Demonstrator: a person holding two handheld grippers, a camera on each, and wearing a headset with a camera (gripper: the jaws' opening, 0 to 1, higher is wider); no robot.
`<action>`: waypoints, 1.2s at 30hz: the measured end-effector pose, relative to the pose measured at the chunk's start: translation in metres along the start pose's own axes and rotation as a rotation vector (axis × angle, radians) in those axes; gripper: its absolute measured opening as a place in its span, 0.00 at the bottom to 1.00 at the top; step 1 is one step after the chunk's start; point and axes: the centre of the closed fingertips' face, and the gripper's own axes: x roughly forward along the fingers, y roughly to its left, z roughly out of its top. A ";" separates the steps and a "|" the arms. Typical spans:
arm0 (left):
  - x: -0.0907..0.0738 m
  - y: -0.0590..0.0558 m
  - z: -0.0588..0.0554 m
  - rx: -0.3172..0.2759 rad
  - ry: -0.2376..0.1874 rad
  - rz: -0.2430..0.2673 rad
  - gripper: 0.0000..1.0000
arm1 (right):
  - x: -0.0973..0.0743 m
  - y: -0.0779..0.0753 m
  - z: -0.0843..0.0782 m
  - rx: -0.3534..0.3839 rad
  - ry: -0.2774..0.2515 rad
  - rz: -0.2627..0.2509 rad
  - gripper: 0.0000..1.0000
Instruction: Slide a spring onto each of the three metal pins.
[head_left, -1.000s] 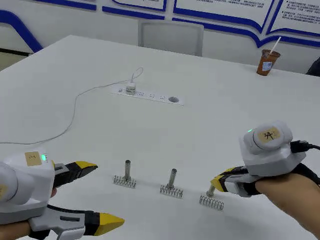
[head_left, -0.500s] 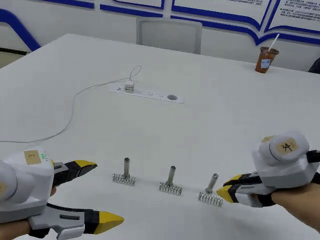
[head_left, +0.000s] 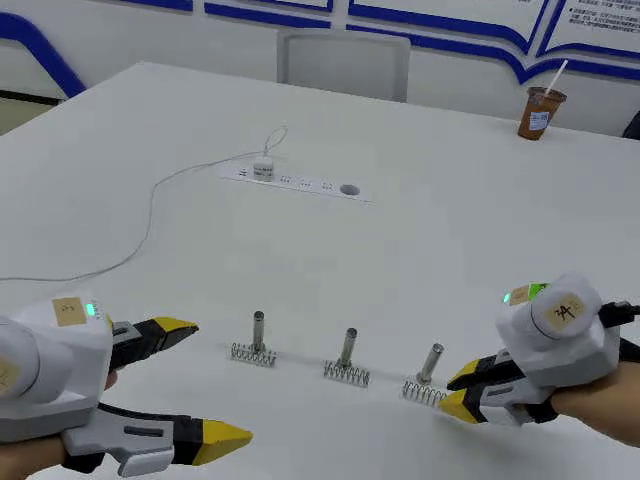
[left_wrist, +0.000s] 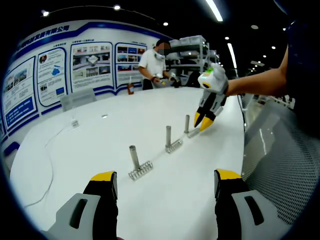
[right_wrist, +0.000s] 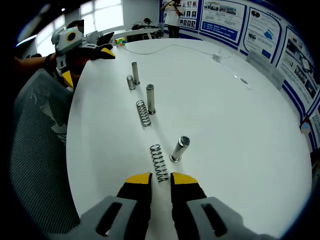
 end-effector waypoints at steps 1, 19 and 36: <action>0.000 0.000 -0.001 -0.001 0.001 0.000 0.81 | 0.001 0.000 -0.001 -0.019 0.007 0.005 0.16; 0.001 -0.005 0.001 0.002 0.002 -0.010 0.80 | 0.010 0.000 -0.006 -0.087 0.069 0.055 0.14; 0.006 -0.024 0.006 0.027 -0.005 -0.082 0.70 | -0.005 0.027 0.000 -0.096 0.062 0.083 0.11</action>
